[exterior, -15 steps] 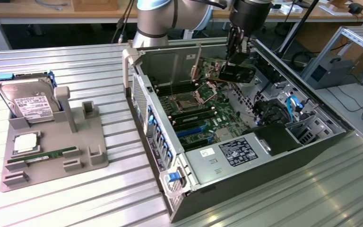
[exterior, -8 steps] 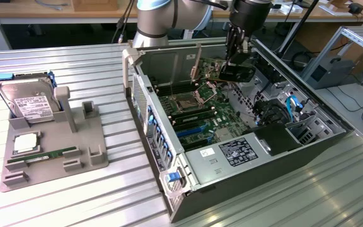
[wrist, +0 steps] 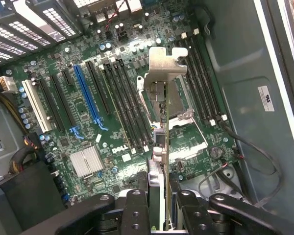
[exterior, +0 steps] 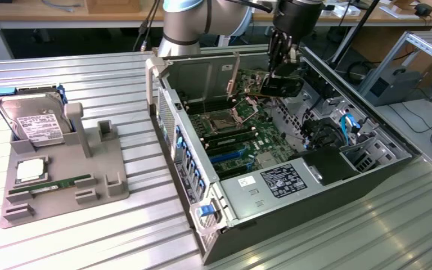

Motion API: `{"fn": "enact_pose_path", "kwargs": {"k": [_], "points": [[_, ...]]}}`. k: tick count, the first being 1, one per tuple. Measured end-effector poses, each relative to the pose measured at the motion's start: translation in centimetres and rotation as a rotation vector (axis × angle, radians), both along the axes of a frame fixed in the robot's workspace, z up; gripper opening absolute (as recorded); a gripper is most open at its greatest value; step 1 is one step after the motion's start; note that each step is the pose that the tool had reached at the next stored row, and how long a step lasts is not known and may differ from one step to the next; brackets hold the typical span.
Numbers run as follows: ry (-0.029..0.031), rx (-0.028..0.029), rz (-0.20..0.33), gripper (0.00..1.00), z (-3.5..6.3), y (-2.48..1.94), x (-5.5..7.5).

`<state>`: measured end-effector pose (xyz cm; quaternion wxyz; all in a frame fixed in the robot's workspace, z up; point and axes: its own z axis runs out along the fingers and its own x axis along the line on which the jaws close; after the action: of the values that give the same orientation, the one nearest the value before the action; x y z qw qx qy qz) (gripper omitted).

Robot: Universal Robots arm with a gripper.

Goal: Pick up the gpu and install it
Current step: 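Insert the gpu into the slot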

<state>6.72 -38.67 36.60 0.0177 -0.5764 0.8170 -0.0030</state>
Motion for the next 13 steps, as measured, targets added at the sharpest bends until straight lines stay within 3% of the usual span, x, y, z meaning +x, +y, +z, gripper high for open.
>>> {"fn": "enact_pose_path", "kwargs": {"k": [13], "points": [[0.0000,-0.0006,0.088,0.27,0.00,0.00,0.00]]}}
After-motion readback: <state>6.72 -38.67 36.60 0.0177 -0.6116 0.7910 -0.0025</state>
